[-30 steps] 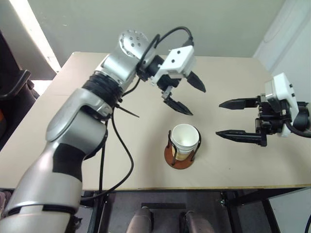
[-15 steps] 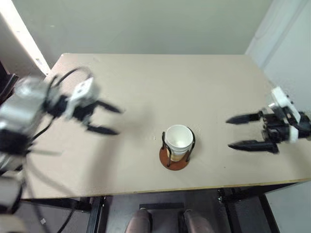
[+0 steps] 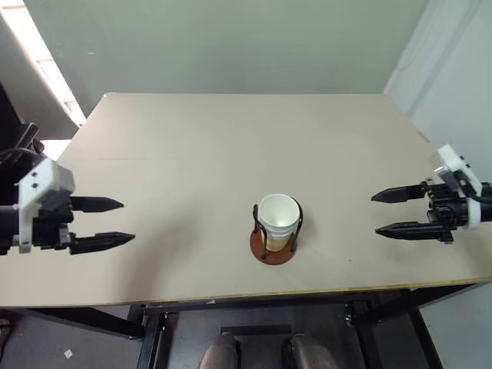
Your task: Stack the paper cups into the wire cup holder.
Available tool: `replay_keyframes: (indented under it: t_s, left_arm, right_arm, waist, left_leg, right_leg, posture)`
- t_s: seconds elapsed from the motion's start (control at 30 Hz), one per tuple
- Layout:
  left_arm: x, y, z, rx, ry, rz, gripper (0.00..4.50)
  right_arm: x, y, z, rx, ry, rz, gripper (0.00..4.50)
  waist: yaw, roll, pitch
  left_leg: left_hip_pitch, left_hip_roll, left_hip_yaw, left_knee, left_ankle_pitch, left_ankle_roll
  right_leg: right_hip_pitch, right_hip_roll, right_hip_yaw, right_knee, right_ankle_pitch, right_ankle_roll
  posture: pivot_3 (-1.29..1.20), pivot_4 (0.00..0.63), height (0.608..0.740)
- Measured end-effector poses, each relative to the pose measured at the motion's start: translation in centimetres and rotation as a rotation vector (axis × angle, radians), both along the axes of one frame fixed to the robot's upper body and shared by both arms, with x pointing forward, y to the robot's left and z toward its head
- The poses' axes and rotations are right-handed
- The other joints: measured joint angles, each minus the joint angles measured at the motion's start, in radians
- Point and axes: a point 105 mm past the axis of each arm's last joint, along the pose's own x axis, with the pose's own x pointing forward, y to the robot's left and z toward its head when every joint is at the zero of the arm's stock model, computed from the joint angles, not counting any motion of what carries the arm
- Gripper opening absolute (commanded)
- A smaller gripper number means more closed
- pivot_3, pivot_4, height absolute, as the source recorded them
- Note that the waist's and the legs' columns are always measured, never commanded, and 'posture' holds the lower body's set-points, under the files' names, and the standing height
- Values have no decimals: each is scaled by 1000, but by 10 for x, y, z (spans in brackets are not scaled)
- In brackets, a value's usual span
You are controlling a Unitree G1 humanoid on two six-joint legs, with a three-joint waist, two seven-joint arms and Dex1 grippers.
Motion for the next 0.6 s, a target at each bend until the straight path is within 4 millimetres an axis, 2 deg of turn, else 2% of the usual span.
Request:
replay_keyframes:
  t_s: [0.13,0.3,0.6]
  left_arm:
    - [-1,3,2,6,-9,17,4095]
    - [-3,1,-3,-15,-2,20,4095]
    - [-8,2,-1,-10,-8,47,4095]
  right_arm:
    - [6,-2,10,-13,-37,9,4500]
    - [7,6,10,-2,-35,44,4500]
    - [6,15,7,10,-21,86,4500]
  waist:
    - [-1,0,0]
    - [-3,0,0]
    - [-3,0,0]
  left_leg:
    - [1,0,-2,-3,1,1]
    - [-2,0,-2,-4,-1,-3]
    - [-6,1,-3,-4,-5,-6]
  right_leg:
    - [-1,1,0,0,1,-2]
    - [-5,2,0,0,1,-2]
    - [-8,3,0,-2,1,-2]
  posture:
    - [0,150,740]
    - [0,150,740]
    - [0,150,740]
